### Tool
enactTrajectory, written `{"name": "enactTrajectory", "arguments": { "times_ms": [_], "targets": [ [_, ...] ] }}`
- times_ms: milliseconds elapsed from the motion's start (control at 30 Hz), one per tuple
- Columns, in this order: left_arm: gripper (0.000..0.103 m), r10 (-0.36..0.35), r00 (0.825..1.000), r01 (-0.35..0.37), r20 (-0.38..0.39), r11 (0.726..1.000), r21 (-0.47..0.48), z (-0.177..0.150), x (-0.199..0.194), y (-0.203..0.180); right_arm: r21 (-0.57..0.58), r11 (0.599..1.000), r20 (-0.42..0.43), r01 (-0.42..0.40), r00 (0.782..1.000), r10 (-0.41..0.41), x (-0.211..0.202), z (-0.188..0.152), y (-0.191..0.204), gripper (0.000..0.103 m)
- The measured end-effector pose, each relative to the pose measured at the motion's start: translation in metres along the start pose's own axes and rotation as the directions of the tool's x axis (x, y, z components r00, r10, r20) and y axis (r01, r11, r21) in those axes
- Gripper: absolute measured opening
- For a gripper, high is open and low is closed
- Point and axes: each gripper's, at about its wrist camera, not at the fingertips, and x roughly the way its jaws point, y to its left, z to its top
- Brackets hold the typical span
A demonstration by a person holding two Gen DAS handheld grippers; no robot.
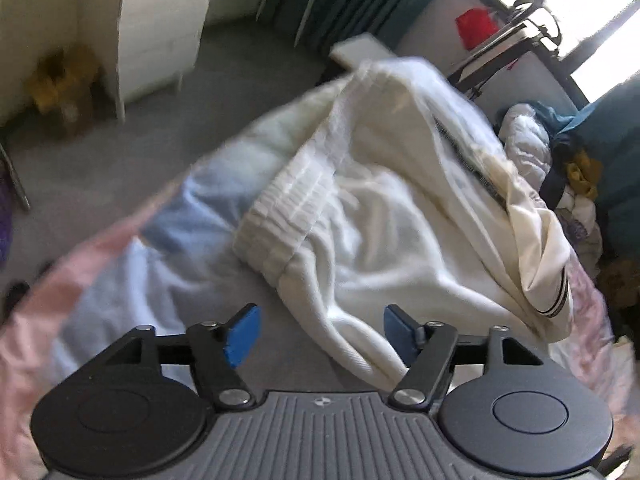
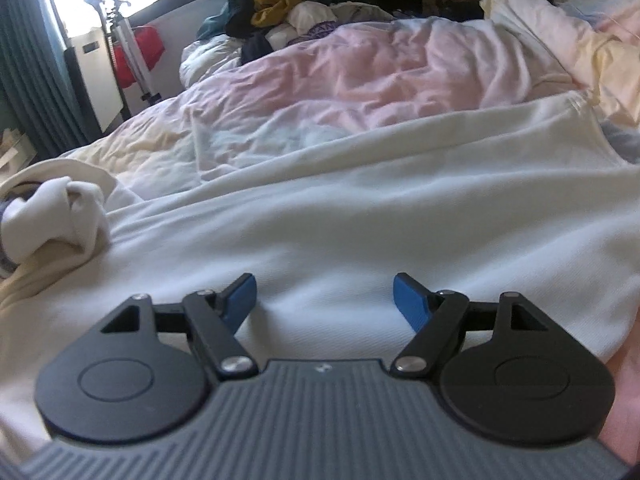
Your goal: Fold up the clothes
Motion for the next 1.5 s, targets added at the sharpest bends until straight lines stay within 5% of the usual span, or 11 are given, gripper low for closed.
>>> {"name": "enactTrajectory", "arguments": {
  "times_ms": [300, 633, 967, 1167, 1300, 1500],
  "targets": [
    [0.079, -0.090, 0.979, 0.037, 0.185, 0.962, 0.270, -0.047, -0.040, -0.110, -0.069, 0.994, 0.083, -0.088, 0.992, 0.093, -0.033, 0.009, 0.018, 0.077],
    [0.078, -0.201, 0.964, 0.093, 0.176, 0.870, 0.485, -0.103, 0.029, -0.234, -0.086, 0.978, 0.141, -0.190, 0.969, 0.201, -0.061, 0.015, 0.025, 0.077],
    [0.078, -0.180, 0.974, 0.060, 0.135, 0.785, 0.617, -0.099, 0.108, -0.286, -0.046, 0.979, 0.101, -0.199, 0.974, 0.203, -0.045, 0.012, 0.026, 0.077],
    [0.079, -0.194, 0.970, 0.036, 0.148, 0.714, 0.700, -0.051, 0.155, -0.337, 0.017, 0.973, 0.092, -0.228, 0.970, 0.226, -0.036, 0.015, 0.019, 0.077],
    [0.082, -0.127, 0.977, -0.054, 0.171, 0.627, 0.777, -0.028, 0.198, -0.387, 0.038, 0.969, 0.096, -0.244, 0.966, 0.239, -0.029, 0.017, 0.017, 0.077],
    [0.081, 0.078, 0.979, -0.203, 0.187, 0.431, 0.879, -0.016, 0.276, -0.451, 0.085, 0.960, 0.048, -0.266, 0.964, 0.263, -0.009, 0.015, 0.013, 0.077]
  ]
}}
